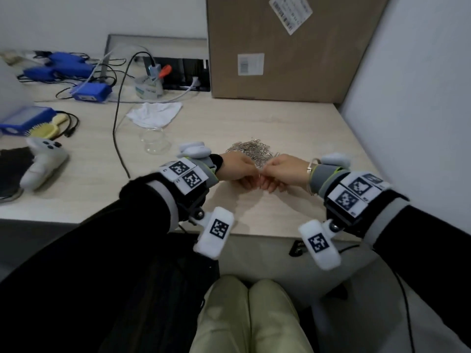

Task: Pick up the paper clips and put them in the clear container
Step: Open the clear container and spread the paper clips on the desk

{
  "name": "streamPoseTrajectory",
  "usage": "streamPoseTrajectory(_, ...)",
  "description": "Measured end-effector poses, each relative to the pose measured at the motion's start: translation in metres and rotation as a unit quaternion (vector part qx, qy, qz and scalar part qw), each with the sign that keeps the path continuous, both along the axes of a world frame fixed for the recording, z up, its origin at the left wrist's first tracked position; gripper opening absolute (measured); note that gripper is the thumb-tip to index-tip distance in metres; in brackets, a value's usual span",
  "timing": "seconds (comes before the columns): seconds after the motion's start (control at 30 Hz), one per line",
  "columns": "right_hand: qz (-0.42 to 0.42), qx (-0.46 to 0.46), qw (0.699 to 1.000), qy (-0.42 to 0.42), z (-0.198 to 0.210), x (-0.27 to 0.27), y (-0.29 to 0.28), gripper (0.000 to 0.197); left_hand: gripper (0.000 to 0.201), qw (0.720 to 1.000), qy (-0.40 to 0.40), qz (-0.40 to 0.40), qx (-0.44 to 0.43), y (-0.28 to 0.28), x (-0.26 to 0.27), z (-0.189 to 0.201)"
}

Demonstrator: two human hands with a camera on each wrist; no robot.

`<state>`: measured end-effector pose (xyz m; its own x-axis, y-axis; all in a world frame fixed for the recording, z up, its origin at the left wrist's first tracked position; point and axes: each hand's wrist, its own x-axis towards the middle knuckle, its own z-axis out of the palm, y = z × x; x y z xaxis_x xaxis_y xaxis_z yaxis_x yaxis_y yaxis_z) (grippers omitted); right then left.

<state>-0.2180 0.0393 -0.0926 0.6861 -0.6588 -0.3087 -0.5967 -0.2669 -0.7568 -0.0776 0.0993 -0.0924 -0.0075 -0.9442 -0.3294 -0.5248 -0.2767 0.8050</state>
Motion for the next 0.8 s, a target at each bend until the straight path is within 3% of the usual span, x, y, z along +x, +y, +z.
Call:
streamPoseTrajectory(0.23,-0.118,-0.08,0.982,-0.128,0.007,0.005,-0.01,0.028,0.017,0.976,-0.021,0.165,-0.141,-0.002,0.009,0.001)
streamPoseTrajectory(0.3,-0.142,-0.122,0.973,-0.138,0.009,0.0,-0.009,0.025,0.009,0.951,-0.099,0.219,-0.194,0.006,0.023,0.004)
streamPoseTrajectory(0.4,-0.153,-0.206,0.961,-0.1,0.007,-0.003,-0.008,0.02,0.018,0.888,-0.179,0.35,-0.237,0.019,0.056,0.003)
streamPoseTrajectory(0.5,-0.155,-0.253,0.952,-0.072,0.008,0.002,-0.006,0.015,0.037,0.831,-0.289,0.436,-0.188,0.036,0.085,0.008)
streamPoseTrajectory(0.57,-0.153,-0.263,0.951,-0.061,0.007,0.008,-0.006,0.01,0.052,0.807,-0.325,0.472,-0.142,0.043,0.097,0.01)
streamPoseTrajectory(0.7,-0.148,-0.274,0.95,-0.027,0.003,0.015,-0.01,0.01,0.082,0.821,-0.305,0.482,-0.029,0.043,0.113,0.008)
streamPoseTrajectory(0.8,-0.144,-0.267,0.953,0.008,0.001,0.018,-0.018,0.021,0.085,0.837,-0.295,0.46,0.033,0.034,0.121,0.011)
